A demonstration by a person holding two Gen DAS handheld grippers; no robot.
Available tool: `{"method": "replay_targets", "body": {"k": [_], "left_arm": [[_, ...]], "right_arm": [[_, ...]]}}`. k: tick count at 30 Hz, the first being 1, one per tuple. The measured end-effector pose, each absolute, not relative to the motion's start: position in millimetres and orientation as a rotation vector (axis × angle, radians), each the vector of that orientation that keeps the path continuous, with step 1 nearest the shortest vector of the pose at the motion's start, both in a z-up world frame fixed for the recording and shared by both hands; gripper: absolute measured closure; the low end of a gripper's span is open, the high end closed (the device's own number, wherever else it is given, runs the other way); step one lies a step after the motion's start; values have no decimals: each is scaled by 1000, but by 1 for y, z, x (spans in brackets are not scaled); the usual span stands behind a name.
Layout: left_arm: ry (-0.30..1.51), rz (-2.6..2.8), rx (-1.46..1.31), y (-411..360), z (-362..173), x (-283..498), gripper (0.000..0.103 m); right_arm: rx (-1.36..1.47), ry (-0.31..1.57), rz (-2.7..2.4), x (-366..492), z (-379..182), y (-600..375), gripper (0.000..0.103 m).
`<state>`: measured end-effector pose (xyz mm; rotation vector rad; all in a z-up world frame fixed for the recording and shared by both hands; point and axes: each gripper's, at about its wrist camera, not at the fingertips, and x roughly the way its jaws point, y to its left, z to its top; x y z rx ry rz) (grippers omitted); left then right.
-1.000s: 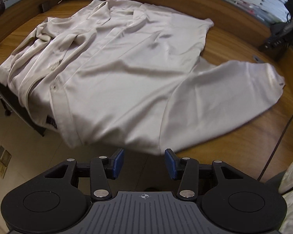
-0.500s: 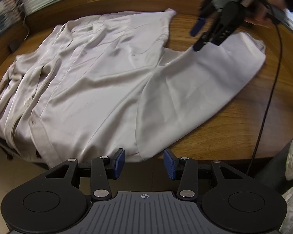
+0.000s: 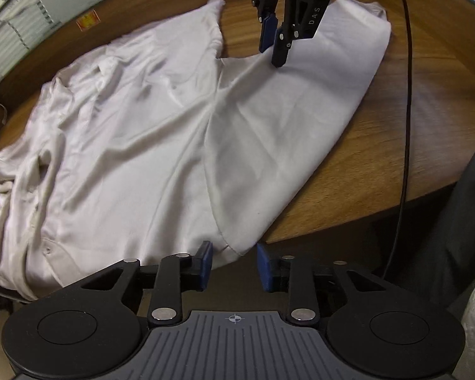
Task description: Fold clothes
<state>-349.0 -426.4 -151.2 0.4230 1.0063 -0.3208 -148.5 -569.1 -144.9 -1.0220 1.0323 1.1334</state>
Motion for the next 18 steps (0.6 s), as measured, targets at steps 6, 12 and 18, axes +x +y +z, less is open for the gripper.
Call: {"method": "replay_targets", "body": {"k": [6,12,18], "left_arm": [[995,-335,325,-416,-145,-345,71],[1011,-317,259,-412,-147,-335,77],[1020,-316,235,-411,-146,-333,96]], "right_arm": [[-1008,1040,1123,-148,-146,-571,82],[-991,1047,1130,-146,-146,-573,87],[-987,1055,1138,-148,-147,-578,102]]}}
